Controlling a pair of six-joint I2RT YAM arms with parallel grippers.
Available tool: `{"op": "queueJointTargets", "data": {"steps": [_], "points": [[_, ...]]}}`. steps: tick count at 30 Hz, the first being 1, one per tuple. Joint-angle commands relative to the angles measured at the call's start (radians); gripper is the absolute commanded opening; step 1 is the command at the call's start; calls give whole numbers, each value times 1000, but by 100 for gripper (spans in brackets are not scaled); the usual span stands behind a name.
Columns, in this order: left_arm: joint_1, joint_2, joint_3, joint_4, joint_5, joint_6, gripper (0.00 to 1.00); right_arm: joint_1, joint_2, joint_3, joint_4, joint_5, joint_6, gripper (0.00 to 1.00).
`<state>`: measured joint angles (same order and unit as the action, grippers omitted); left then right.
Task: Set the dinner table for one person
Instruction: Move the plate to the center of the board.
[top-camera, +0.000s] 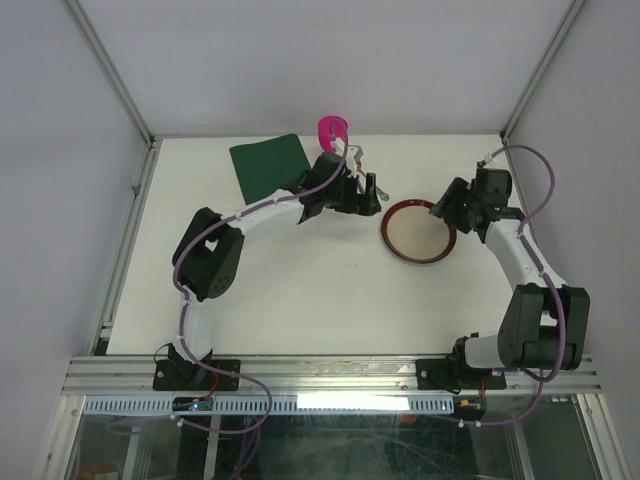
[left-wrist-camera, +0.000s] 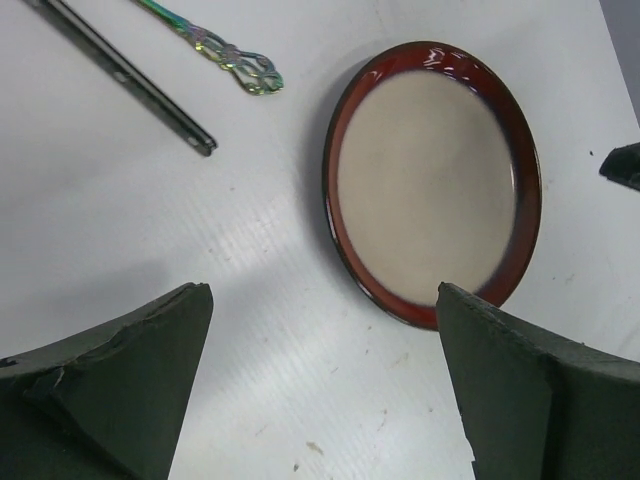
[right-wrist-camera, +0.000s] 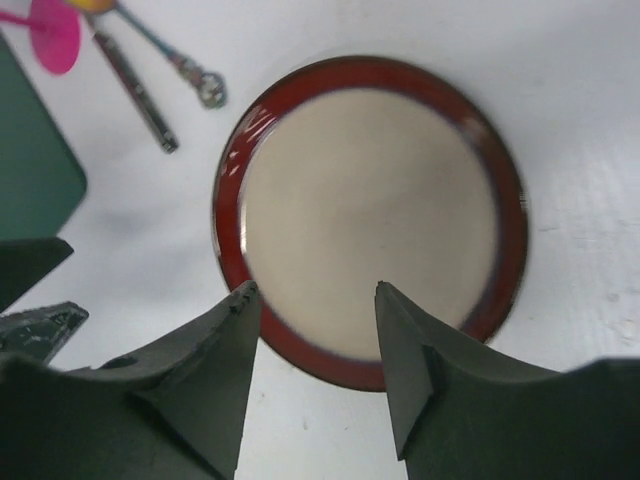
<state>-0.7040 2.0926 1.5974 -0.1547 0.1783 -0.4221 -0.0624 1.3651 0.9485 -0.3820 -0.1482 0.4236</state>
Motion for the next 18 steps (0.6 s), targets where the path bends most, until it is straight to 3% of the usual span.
{"op": "queueJointTargets", "data": {"steps": [1, 8, 18], "points": [[36, -169, -85, 0, -93, 38, 99, 92, -17, 51, 53, -119, -30, 51], [128, -324, -251, 10, -173, 37, 99, 291, 98, 146, 14, -51, -48, 43], [295, -459, -482, 111, -146, 25, 99, 478, 278, 217, -7, 76, -38, 36]]}}
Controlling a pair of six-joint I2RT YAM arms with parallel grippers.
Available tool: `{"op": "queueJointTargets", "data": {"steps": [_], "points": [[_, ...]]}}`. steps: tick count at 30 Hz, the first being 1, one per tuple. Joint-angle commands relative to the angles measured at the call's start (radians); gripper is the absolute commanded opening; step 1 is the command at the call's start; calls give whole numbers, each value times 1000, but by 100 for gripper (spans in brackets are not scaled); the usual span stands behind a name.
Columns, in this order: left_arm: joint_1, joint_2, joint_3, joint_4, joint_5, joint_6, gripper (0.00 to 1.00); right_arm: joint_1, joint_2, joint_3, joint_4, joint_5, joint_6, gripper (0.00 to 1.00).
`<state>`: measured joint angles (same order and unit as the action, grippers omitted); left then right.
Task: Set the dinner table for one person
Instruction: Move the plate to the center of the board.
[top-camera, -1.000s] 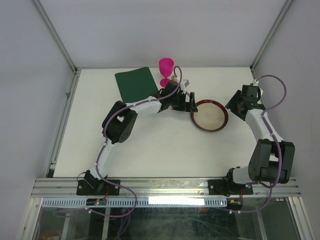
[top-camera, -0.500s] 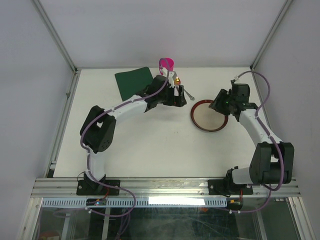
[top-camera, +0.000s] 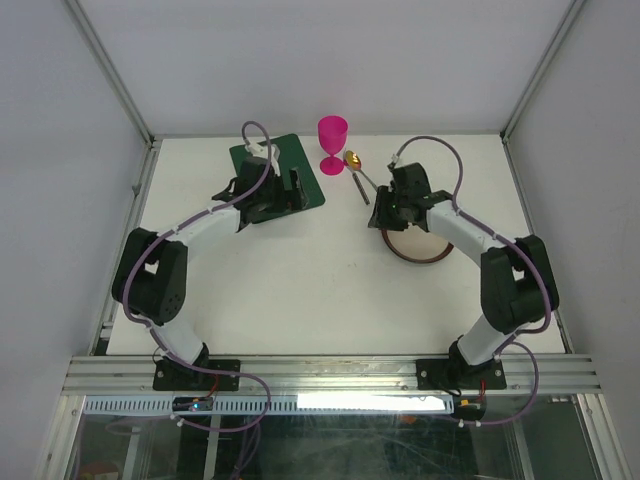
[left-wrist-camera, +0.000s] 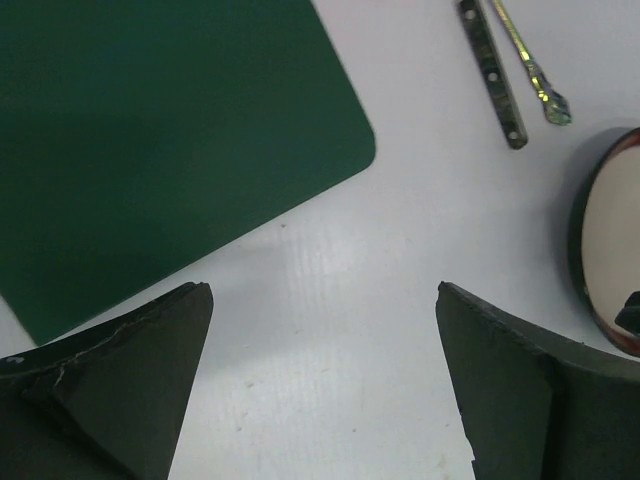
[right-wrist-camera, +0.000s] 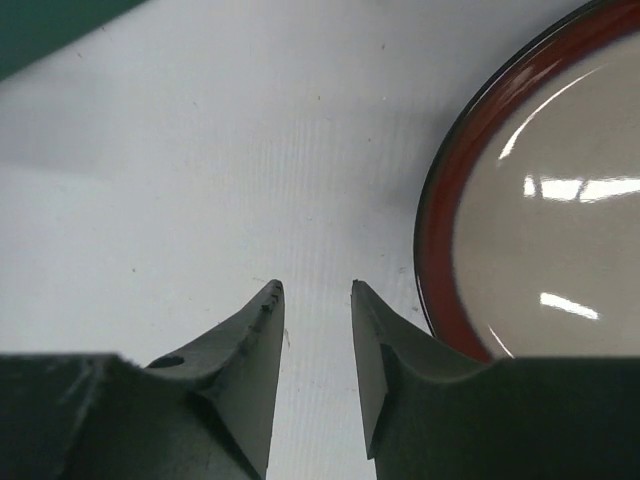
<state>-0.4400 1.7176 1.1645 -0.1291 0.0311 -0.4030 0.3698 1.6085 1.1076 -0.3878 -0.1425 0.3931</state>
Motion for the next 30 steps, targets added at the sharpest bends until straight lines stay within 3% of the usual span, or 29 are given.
{"op": "queueJointTargets", "data": {"steps": [1, 14, 30], "points": [[38, -93, -59, 92, 6, 6, 99, 55, 45, 62, -5, 82, -8, 35], [71, -120, -105, 122, 34, 18, 99, 77, 90, 19, -2, 142, -11, 19], [101, -136, -142, 143, 53, 20, 99, 77, 173, 36, -12, 222, -25, 12]]}}
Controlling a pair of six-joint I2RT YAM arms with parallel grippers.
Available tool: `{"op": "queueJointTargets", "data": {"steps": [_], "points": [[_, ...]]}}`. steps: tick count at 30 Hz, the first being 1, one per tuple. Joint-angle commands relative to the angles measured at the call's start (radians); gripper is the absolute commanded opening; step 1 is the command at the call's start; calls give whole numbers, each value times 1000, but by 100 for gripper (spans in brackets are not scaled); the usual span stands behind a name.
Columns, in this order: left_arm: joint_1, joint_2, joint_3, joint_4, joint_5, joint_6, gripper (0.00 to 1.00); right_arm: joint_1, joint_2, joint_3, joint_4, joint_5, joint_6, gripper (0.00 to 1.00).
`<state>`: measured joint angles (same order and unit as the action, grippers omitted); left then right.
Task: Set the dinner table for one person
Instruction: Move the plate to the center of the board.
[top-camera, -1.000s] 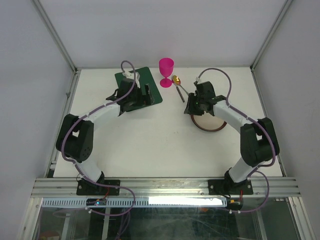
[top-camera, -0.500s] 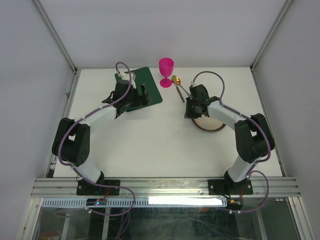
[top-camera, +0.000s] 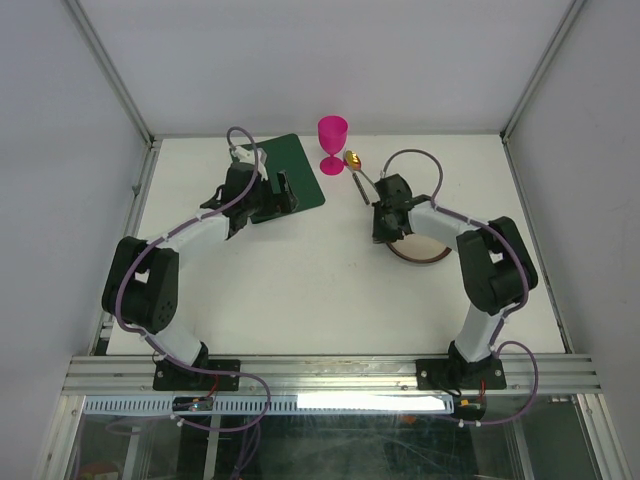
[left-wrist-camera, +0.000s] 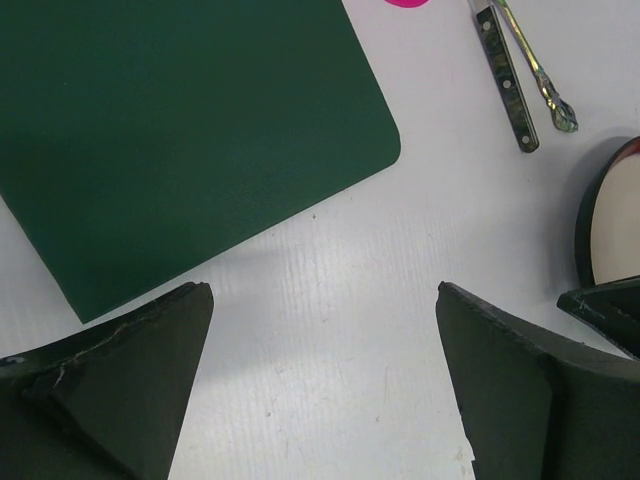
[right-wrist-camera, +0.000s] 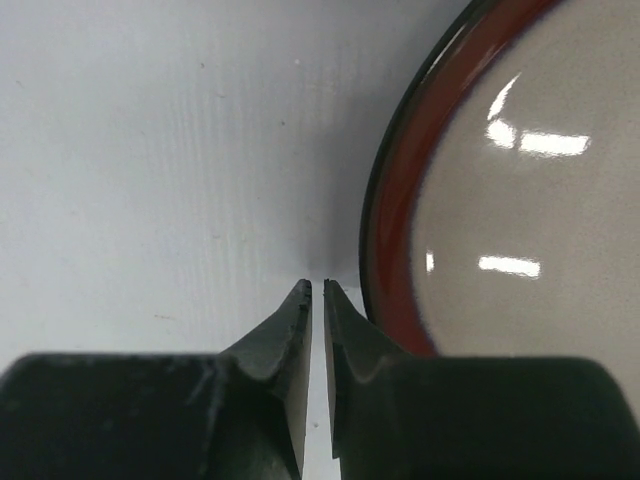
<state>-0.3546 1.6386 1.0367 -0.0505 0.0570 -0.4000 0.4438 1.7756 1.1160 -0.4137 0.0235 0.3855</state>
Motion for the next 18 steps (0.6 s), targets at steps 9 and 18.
{"op": "queueJointTargets", "data": {"steps": [9, 18], "points": [[22, -53, -27, 83, 43, 14, 99, -11, 32, 41, -8, 129, -30, 12], [26, -55, -35, 92, 51, 15, 99, -61, 57, 67, -13, 156, -51, 12]]}}
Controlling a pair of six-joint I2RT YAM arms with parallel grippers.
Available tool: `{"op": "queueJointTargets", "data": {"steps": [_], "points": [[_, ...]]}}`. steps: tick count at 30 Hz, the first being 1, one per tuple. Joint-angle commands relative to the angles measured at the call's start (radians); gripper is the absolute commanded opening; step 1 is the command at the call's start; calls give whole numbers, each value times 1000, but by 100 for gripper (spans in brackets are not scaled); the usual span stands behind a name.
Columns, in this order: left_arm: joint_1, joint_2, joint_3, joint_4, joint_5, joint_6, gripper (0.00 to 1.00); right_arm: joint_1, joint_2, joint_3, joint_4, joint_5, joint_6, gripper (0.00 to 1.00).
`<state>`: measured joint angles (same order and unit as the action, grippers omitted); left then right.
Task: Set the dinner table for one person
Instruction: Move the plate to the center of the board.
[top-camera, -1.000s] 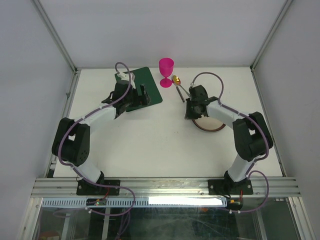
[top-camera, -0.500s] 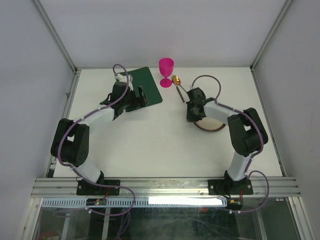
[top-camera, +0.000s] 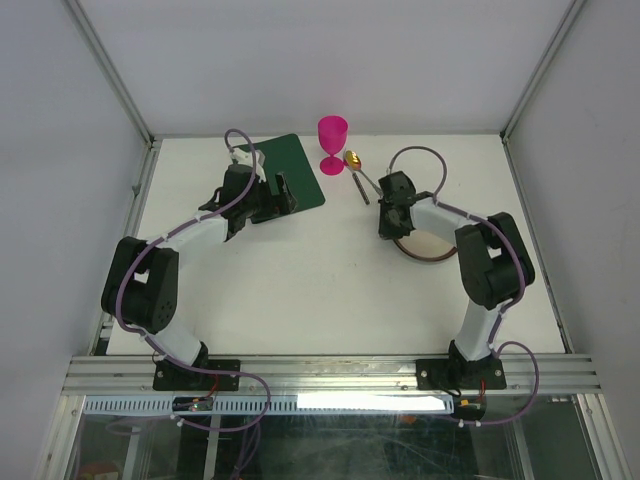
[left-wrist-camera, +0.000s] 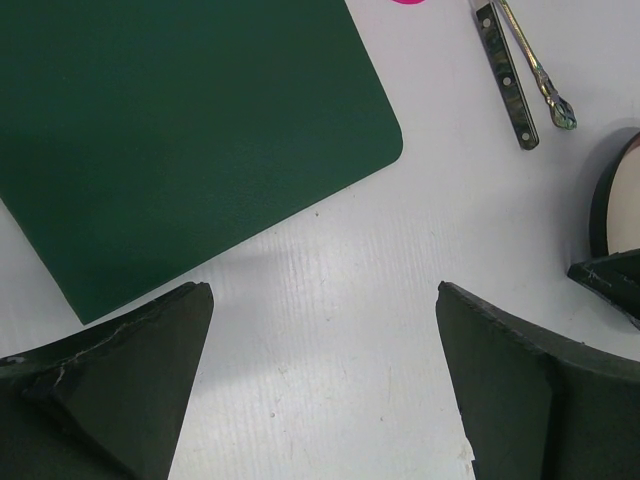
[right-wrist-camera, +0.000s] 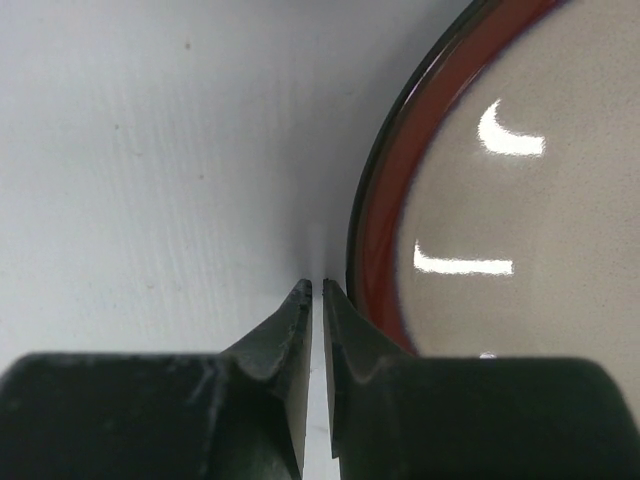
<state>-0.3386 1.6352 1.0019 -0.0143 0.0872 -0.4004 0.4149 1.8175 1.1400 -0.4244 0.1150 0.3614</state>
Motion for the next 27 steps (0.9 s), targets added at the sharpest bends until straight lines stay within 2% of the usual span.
{"op": "queueJointTargets", "data": {"steps": [1, 12, 27], "points": [[10, -51, -1, 56, 22, 16, 99, -39, 19, 48, -2, 67, -30, 12], [13, -47, -10, 67, 27, 14, 99, -106, 60, 101, -20, 86, -77, 12], [23, -41, -10, 71, 31, 15, 99, -197, 58, 87, -11, 86, -110, 12]]}}
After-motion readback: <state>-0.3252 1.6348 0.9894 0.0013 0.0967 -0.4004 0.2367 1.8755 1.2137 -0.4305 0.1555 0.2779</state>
